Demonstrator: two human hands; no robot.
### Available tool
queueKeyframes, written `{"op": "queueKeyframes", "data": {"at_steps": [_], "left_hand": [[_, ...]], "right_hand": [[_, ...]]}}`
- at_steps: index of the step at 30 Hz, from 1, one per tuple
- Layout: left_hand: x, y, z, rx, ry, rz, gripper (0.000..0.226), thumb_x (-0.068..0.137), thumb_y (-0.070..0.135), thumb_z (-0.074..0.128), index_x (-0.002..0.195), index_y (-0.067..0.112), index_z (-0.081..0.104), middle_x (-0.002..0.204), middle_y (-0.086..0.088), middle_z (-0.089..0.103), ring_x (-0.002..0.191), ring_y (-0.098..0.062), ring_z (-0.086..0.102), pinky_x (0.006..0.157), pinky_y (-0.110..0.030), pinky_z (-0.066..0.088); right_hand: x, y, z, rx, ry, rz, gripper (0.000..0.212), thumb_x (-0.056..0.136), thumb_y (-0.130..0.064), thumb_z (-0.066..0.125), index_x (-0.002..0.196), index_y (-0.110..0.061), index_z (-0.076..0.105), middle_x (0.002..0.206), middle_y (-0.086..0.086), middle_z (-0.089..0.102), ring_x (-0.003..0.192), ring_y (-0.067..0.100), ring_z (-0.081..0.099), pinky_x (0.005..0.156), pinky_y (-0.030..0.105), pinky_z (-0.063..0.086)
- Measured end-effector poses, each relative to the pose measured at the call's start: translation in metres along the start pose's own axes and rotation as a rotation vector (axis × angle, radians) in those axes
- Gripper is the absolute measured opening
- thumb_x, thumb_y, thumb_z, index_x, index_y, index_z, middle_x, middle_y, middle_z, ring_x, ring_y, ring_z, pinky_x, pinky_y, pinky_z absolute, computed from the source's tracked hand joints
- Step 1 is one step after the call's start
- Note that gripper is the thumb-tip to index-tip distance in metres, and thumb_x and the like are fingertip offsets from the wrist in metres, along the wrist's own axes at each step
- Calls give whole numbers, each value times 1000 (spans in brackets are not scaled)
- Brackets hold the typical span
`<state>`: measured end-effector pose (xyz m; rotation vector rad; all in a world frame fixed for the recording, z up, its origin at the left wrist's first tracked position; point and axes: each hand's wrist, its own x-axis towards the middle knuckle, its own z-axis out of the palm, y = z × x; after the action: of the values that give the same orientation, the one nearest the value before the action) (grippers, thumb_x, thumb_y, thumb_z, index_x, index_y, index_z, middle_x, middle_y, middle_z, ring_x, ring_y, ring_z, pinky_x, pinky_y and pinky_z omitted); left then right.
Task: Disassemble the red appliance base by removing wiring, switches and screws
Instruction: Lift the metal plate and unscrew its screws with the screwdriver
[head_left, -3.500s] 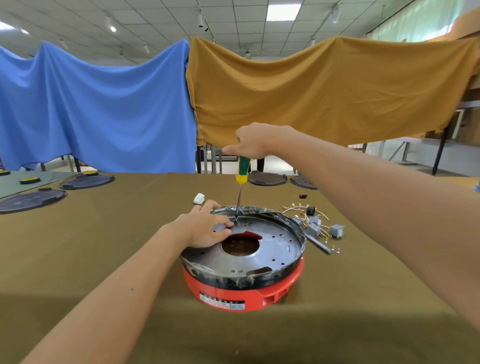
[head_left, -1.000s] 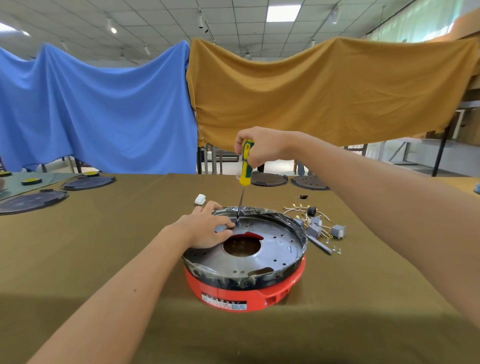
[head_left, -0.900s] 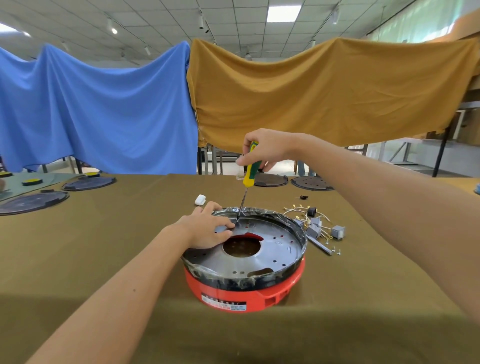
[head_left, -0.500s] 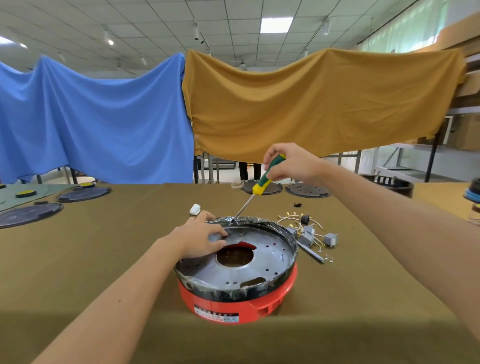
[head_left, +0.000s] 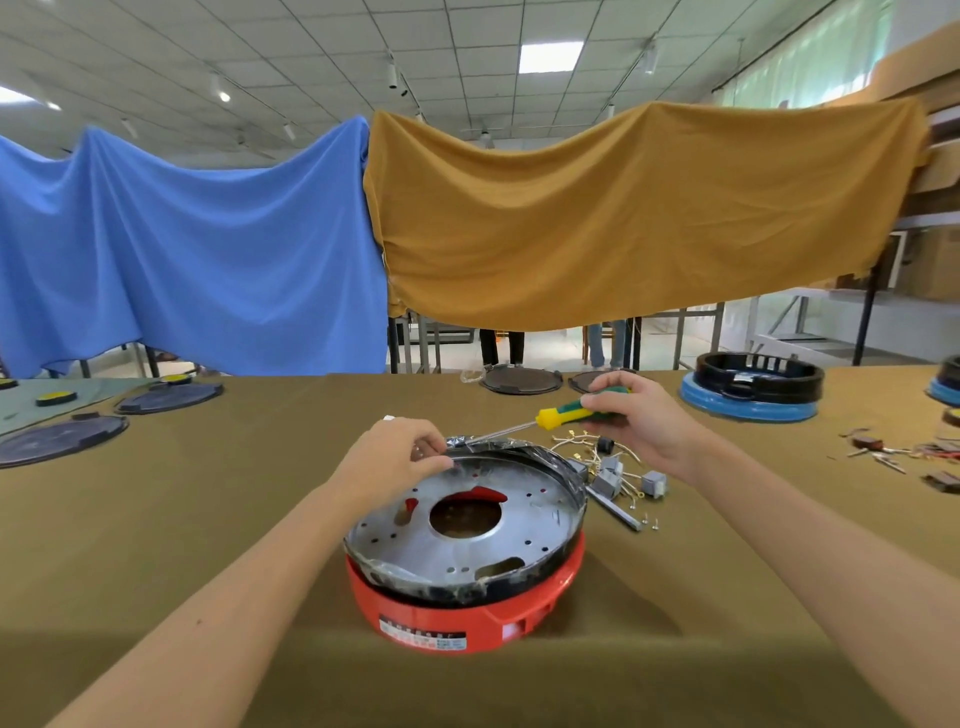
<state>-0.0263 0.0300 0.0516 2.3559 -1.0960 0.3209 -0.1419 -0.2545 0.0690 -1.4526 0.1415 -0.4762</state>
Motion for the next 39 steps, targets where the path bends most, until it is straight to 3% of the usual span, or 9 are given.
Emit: {"op": "queueKeyframes", "data": {"at_steps": [3,9,14,17,22,27,30,35,39], "left_hand": [[0,3,0,3,40,2,6,92,34,66,91,28,67,88,15,66,83,-3,61,72,-19,47],[2,11,-3,30,9,28,6,94,31,63,89,28,64,83,16,64,78,0,59,66,-15,41],[-3,17,-7,-2,-18,78,28,95,26,62,69,37,63,68,19,66,68,-1,60,69,-23,46],[-4,20,-16,-17,-41,81,21,96,27,61,76,29,70,74,13,70,70,-9,64,70,-27,50],[3,26,-25,84,-23,137,18,97,27,59,82,28,70,79,12,70,74,-3,61,70,-21,46],[1,19,-25,127,-58,183,17,97,26,59,87,24,72,82,15,68,78,-4,61,75,-28,51],[-2,14,-25,198,-62,206,18,98,27,56,90,23,72,85,16,67,80,-4,59,76,-28,49],[-8,2,-31,8,-98,54,16,95,30,62,83,28,74,78,17,70,73,3,63,70,-20,47],[-4,22,-16,-221,-102,-57,22,94,26,60,79,26,76,76,11,72,70,-4,64,64,-21,49]], "right_hand": [[-5,1,-1,52,3,9,16,87,5,67,95,-6,59,106,16,63,96,28,69,76,32,60],[-15,3,0,107,-16,22,16,88,4,66,97,-6,58,102,15,65,85,23,74,71,28,59],[-20,2,-2,116,-16,24,16,88,4,67,97,-6,58,101,16,65,85,23,74,70,28,59],[-21,5,-6,122,-4,11,15,87,3,67,94,-6,58,98,15,66,87,25,74,73,30,60],[-24,17,-4,91,82,-17,7,88,-7,70,90,-6,63,97,14,67,79,20,73,68,27,60],[-26,20,-6,206,77,-35,12,85,5,68,87,-5,63,97,16,70,84,25,74,68,29,60],[-27,21,-14,191,206,22,10,89,-5,69,98,-2,65,102,16,65,75,20,69,63,24,58],[-35,18,-35,349,301,162,34,83,-17,77,109,-1,63,102,19,66,64,16,70,58,20,57],[-43,16,-21,534,285,230,44,80,-15,81,117,-1,61,114,22,61,75,24,74,61,24,59]]}}
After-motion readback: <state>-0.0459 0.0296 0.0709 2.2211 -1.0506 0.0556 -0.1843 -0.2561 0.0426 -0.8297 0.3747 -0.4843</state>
